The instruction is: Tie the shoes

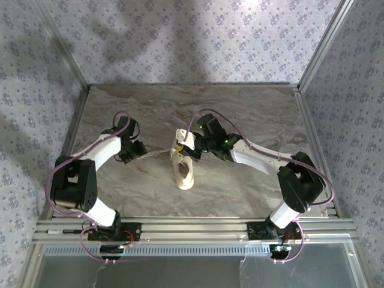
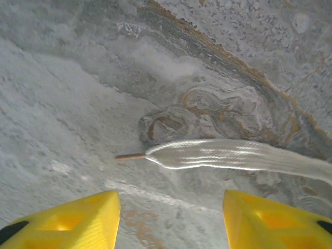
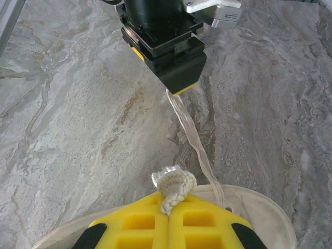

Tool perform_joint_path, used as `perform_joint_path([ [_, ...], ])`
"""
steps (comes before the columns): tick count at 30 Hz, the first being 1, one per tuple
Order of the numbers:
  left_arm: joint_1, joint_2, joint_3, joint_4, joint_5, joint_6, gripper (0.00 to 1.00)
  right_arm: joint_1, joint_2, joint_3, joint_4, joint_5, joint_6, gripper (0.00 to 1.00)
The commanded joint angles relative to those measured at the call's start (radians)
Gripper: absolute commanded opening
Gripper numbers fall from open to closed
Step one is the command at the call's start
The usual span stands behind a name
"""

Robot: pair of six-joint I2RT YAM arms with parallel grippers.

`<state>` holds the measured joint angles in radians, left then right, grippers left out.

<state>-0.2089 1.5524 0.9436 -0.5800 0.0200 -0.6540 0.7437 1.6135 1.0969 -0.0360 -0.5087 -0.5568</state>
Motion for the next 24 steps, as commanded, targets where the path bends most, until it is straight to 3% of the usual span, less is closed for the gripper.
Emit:
perform_joint_path([
  [1,-0.033,0.015,0.019,0.011,-0.019,-0.144,0.58,0.010,0.013,0.034,-0.025,0.006,0.019,0.00],
  [15,-0.063,0.194,0.040,0.074,-0.075,-0.198,0.59,0.026,0.025,0.046,-0.043,0.010,0.028,0.00],
  [24,-0.074,0.137,0.073,0.057,-0.079,-0.172,0.56,0.028,0.022,0.043,-0.042,0.012,0.032,0.00],
])
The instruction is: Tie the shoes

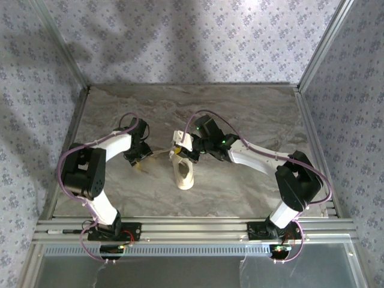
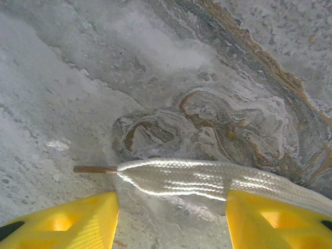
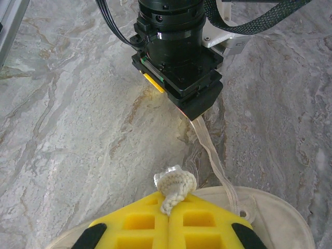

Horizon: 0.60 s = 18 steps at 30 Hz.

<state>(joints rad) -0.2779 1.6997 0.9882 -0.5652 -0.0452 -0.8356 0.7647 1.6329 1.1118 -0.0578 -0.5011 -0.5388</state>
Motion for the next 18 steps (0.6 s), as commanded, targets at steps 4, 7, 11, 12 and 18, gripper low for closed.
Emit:
perform_joint_path([
  [4,-0.022,-0.016,0.091,-0.017,-0.042,0.044,0.55,0.007,0.005,0.034,-0.021,0.004,0.012,0.00],
  [7,-0.024,-0.010,0.102,-0.021,-0.050,0.042,0.56,0.007,0.010,0.037,-0.021,-0.004,0.013,0.00],
  [11,-0.024,0.029,0.106,-0.018,-0.032,0.033,0.58,0.008,0.010,0.039,-0.022,-0.004,0.014,0.00],
  [12,-0.024,0.040,0.103,-0.015,-0.030,0.028,0.58,0.009,0.010,0.038,-0.024,-0.004,0.015,0.00],
  [18,-0.024,0.073,0.069,0.006,-0.018,0.011,0.59,0.008,0.004,0.030,-0.033,-0.001,0.014,0.00],
])
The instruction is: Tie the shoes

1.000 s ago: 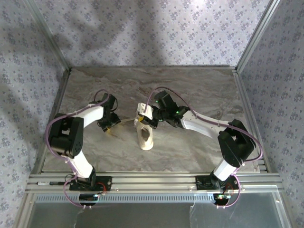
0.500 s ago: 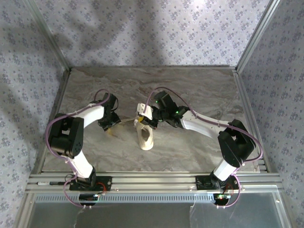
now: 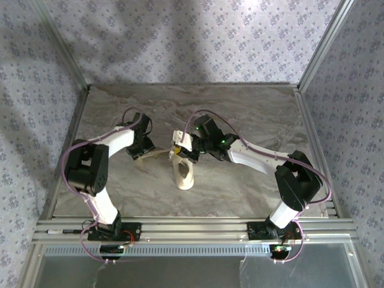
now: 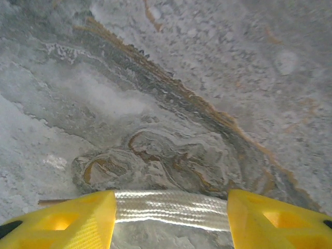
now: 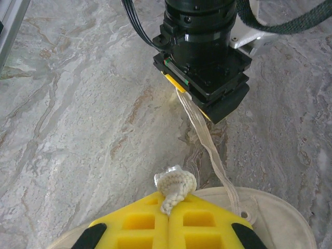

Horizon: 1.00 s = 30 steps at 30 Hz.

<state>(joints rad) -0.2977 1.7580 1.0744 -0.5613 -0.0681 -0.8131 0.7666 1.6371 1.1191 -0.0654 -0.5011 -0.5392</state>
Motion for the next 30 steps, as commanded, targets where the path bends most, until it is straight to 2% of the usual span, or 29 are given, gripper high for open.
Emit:
perform_joint_path([
  [1,-0.004,0.019,-0.020,0.002,0.007,-0.011,0.59,0.007,0.000,0.022,-0.026,-0.001,0.015,0.00],
  [4,-0.004,0.030,-0.033,0.006,0.017,-0.013,0.58,0.007,0.000,0.023,-0.025,-0.001,0.017,0.00],
  [7,-0.001,0.026,-0.056,0.025,0.035,-0.017,0.54,0.006,0.001,0.023,-0.019,0.005,0.027,0.00],
  [8,0.001,0.021,-0.066,0.031,0.042,-0.019,0.51,0.007,0.001,0.023,-0.018,0.010,0.032,0.00],
  [13,0.003,-0.026,-0.096,0.044,0.037,-0.012,0.24,0.000,0.005,0.023,-0.018,0.030,0.066,0.00],
  [19,0.005,-0.081,-0.103,0.020,0.002,0.023,0.09,-0.008,-0.007,0.004,-0.001,0.035,0.106,0.00],
  [24,-0.001,-0.181,-0.105,0.026,-0.025,0.063,0.01,-0.013,-0.016,0.004,-0.012,0.055,0.144,0.00],
  [30,-0.041,-0.409,-0.121,0.047,-0.069,0.141,0.00,-0.023,0.003,0.065,-0.096,0.085,0.211,0.00],
])
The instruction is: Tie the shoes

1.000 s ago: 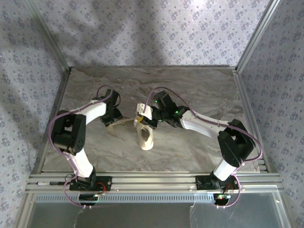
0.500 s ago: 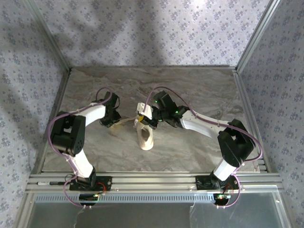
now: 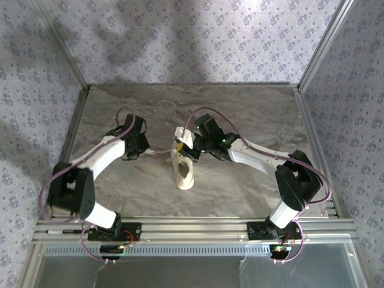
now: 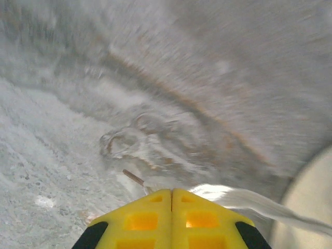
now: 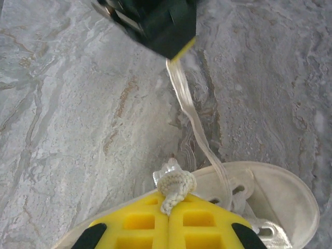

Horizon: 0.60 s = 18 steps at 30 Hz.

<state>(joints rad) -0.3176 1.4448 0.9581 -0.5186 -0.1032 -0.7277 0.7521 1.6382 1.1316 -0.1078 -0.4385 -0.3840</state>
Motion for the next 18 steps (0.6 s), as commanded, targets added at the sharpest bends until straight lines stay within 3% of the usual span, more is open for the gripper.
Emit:
perform_joint_path([
  [1,-0.039,-0.134,-0.011,0.009,-0.037,0.064,0.00,-0.011,0.008,0.053,-0.066,0.023,0.073,0.00],
  [6,-0.215,-0.268,-0.052,0.055,-0.105,0.072,0.00,-0.031,0.045,0.140,-0.123,0.052,0.190,0.00],
  [12,-0.480,-0.270,-0.048,0.107,-0.278,0.052,0.00,-0.060,0.103,0.207,-0.188,0.015,0.281,0.00],
  [18,-0.689,-0.193,-0.027,0.302,-0.345,0.290,0.00,-0.068,0.136,0.233,-0.219,-0.069,0.277,0.00],
])
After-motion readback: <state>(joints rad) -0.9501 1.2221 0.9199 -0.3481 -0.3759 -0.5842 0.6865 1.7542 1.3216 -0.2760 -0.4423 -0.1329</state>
